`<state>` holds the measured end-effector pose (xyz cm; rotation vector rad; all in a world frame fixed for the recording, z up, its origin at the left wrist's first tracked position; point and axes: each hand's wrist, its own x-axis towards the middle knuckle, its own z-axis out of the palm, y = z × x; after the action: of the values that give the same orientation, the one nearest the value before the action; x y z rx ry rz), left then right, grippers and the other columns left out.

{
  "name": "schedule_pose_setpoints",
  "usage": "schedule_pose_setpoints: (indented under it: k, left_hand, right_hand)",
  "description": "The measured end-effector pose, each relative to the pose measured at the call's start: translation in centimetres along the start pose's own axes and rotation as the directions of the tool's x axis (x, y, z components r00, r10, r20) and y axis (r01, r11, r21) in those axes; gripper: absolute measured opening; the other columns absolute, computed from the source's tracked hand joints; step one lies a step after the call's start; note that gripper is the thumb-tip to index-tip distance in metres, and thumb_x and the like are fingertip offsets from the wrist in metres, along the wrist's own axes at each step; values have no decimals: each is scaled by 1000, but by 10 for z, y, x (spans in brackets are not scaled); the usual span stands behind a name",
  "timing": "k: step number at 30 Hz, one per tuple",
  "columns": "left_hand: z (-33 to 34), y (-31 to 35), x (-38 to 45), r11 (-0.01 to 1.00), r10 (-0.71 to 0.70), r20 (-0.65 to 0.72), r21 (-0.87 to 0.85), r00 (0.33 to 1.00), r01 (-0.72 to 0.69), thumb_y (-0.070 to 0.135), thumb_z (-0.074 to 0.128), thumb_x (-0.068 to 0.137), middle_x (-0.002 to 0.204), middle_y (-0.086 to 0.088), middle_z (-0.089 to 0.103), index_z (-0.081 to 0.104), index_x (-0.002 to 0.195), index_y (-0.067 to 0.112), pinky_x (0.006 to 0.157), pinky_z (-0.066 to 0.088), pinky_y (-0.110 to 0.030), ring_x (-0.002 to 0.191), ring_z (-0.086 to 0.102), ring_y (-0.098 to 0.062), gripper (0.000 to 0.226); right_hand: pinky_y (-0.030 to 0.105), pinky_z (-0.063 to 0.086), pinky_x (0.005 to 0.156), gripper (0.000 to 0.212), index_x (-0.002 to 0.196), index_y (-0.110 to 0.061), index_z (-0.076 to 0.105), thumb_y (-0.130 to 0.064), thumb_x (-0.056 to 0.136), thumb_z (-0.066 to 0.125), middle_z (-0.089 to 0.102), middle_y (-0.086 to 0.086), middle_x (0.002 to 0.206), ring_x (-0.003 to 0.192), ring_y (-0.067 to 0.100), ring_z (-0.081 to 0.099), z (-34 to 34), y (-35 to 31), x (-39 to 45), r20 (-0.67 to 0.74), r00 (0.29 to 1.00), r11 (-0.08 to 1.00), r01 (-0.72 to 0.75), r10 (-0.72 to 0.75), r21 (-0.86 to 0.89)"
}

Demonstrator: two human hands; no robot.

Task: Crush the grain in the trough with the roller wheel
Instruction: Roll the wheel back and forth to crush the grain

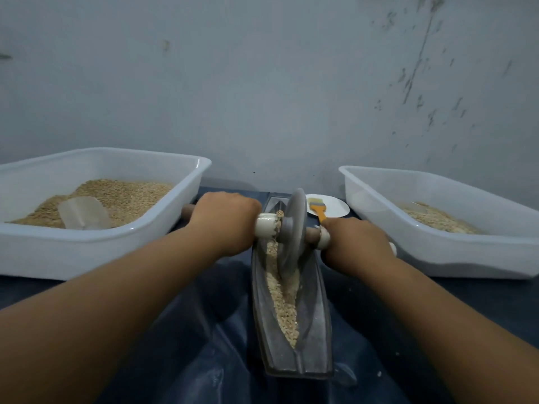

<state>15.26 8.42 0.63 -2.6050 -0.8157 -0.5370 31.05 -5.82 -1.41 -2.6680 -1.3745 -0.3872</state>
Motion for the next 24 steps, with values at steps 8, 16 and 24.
schedule_pose_setpoints:
  k: [8,16,24]
  left_hand:
    - [-3,-8,-30,970,147,-255,226,956,-89,45,82,38,53,8,-2,26,64,31,53,-9,-20,49,-9,-4,63]
    - [18,-8,16,995,82,-49,-49,995,-85,34,61,83,62,9,32,40,80,29,62,37,-32,64,44,-17,21]
    - [26,-12,-9,993,116,-201,61,973,-105,33,62,79,56,9,27,30,74,29,46,9,-25,47,20,-5,33]
  right_hand:
    - [25,26,46,18,78,-34,43,-34,78,61,50,-10,65,57,5,43,1,9,-30,-94,992,992,74,-84,-106]
    - [29,37,62,11,86,-30,53,-22,80,56,52,-8,76,74,21,51,6,2,21,-7,1000,1000,2,-2,-27]
    - [27,29,49,11,83,-35,47,-34,81,58,49,-11,69,67,16,52,8,9,-7,-95,993,994,66,-75,-92]
